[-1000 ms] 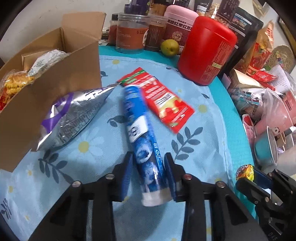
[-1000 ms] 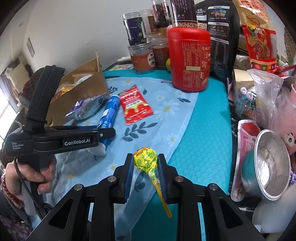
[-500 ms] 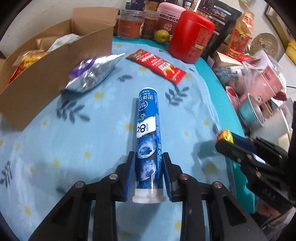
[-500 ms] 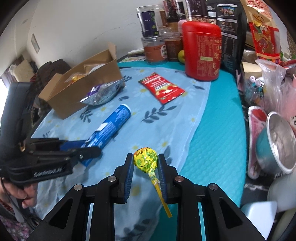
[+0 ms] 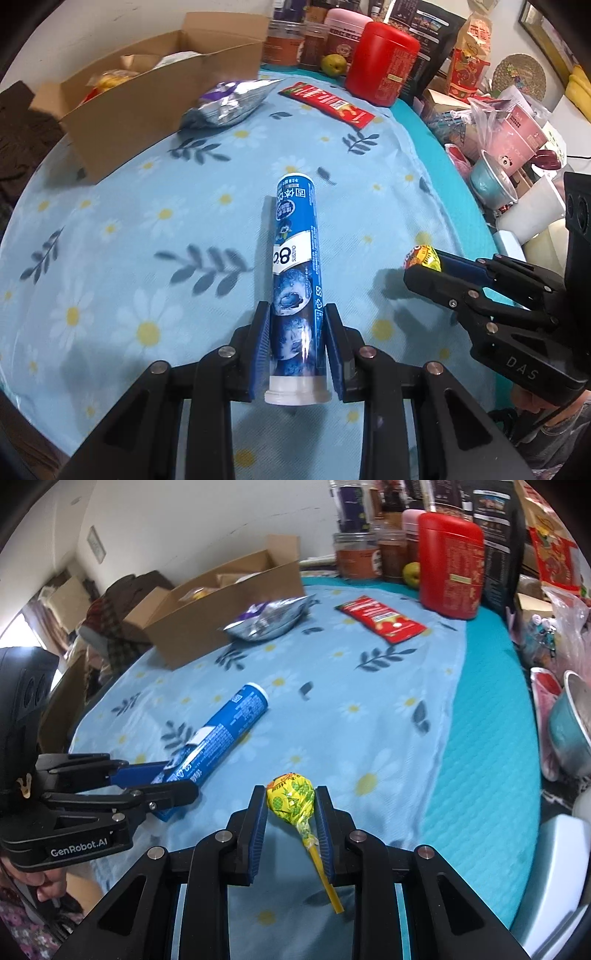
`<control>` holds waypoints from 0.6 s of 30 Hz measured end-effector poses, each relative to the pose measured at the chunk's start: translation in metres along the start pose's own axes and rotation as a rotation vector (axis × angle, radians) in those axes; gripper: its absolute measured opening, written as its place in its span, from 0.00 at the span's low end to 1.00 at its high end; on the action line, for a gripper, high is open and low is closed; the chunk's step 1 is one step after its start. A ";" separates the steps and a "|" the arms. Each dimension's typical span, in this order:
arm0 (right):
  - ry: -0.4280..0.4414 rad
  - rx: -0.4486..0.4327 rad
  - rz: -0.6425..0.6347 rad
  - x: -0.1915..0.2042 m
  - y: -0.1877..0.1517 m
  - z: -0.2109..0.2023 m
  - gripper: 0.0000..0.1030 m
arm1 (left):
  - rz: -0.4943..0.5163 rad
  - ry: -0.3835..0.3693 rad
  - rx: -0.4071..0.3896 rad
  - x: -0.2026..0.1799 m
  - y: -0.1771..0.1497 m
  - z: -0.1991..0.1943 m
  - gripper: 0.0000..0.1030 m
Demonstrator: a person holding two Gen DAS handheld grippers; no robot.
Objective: Organize snacks
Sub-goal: 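Grasp the blue tube with the left tool while the right tool holds the lollipop, then lift the blue tube with the left tool while the right tool lifts the lollipop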
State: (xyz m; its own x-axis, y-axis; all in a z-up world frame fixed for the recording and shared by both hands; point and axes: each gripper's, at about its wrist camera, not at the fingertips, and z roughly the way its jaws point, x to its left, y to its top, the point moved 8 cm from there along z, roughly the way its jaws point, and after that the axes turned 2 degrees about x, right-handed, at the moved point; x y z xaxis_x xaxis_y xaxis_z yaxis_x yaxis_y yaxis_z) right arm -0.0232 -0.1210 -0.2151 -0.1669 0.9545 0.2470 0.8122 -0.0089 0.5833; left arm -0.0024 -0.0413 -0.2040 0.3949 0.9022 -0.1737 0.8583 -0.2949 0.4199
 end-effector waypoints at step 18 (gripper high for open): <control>-0.013 0.048 -0.045 0.019 -0.010 0.021 0.25 | 0.091 0.109 -0.011 0.008 0.005 0.014 0.33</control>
State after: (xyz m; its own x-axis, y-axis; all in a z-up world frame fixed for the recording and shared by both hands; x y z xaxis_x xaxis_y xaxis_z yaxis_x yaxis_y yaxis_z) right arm -0.0229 -0.0962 -0.2319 -0.1971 0.9573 0.2113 0.8298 0.0481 0.5560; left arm 0.0094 -0.0401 -0.2156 0.4325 0.9008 -0.0374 0.8168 -0.3739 0.4394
